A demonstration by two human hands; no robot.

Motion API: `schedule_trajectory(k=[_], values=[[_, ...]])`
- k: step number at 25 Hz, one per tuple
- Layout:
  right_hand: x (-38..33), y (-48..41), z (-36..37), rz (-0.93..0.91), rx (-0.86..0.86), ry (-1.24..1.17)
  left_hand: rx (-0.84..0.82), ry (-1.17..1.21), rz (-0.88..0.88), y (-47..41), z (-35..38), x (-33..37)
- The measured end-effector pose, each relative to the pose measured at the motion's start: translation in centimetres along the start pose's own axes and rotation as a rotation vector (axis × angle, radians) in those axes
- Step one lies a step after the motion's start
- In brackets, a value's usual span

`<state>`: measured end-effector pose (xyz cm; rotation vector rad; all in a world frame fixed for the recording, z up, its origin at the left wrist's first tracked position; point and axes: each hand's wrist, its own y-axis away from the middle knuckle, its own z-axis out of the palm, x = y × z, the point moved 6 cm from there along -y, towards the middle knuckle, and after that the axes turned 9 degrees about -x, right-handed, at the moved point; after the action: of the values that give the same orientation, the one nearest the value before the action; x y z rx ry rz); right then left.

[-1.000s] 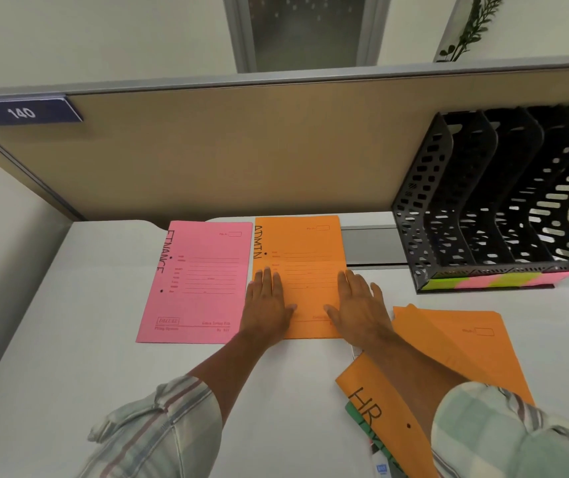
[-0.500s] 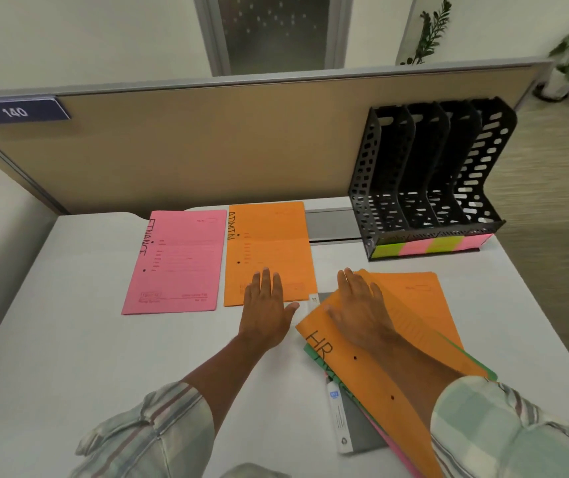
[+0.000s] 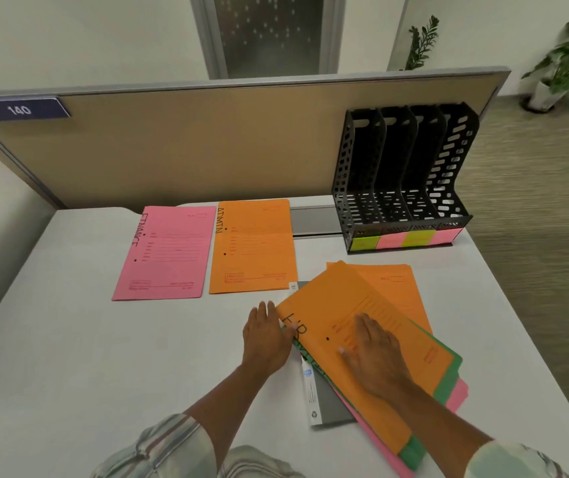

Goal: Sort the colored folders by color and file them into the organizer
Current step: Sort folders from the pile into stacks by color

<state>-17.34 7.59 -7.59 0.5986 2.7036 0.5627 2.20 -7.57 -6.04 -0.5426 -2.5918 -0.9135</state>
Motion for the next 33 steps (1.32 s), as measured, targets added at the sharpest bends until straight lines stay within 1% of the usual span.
schedule_trajectory(k=[4,8,11,13,15,16,20,23,25,27,31,33], values=[[0.7,1.6,1.7,-0.006,-0.06,-0.06,0.074,0.124,-0.049,0.6,0.2,0.3],[0.7,2.0,3.1,-0.039,-0.163,-0.112,0.103,0.349,-0.091,1.5,-0.1,1.3],[1.2,2.1,2.9,-0.043,-0.194,-0.146,0.144,0.492,-0.033,2.4,-0.4,2.7],[1.5,2.2,2.6,-0.05,-0.192,-0.169,0.135,0.7,0.008,2.9,0.0,3.5],[1.7,2.3,2.4,-0.055,-0.182,-0.179,0.088,0.913,-0.008,3.5,1.4,4.3],[1.8,2.4,2.4,-0.056,-0.181,-0.176,0.05,0.968,-0.008,3.9,2.6,4.9],[1.4,2.4,2.2,-0.041,-0.168,-0.161,-0.117,1.023,0.072,6.6,8.1,7.5],[1.7,2.3,1.6,-0.042,-0.144,-0.15,-0.16,1.145,0.073,6.9,9.1,7.5],[2.1,2.0,0.8,-0.045,-0.115,-0.17,-0.174,1.203,0.071,6.7,7.9,7.3],[2.6,1.4,-0.1,-0.007,-0.072,-0.239,-0.163,1.184,0.096,6.8,5.9,7.0],[3.8,0.4,-2.3,0.095,0.091,-0.386,-0.116,1.161,0.119,6.9,1.8,4.9],[4.1,0.0,-3.4,0.125,0.158,-0.512,-0.106,1.166,0.124,7.0,0.2,3.1]])
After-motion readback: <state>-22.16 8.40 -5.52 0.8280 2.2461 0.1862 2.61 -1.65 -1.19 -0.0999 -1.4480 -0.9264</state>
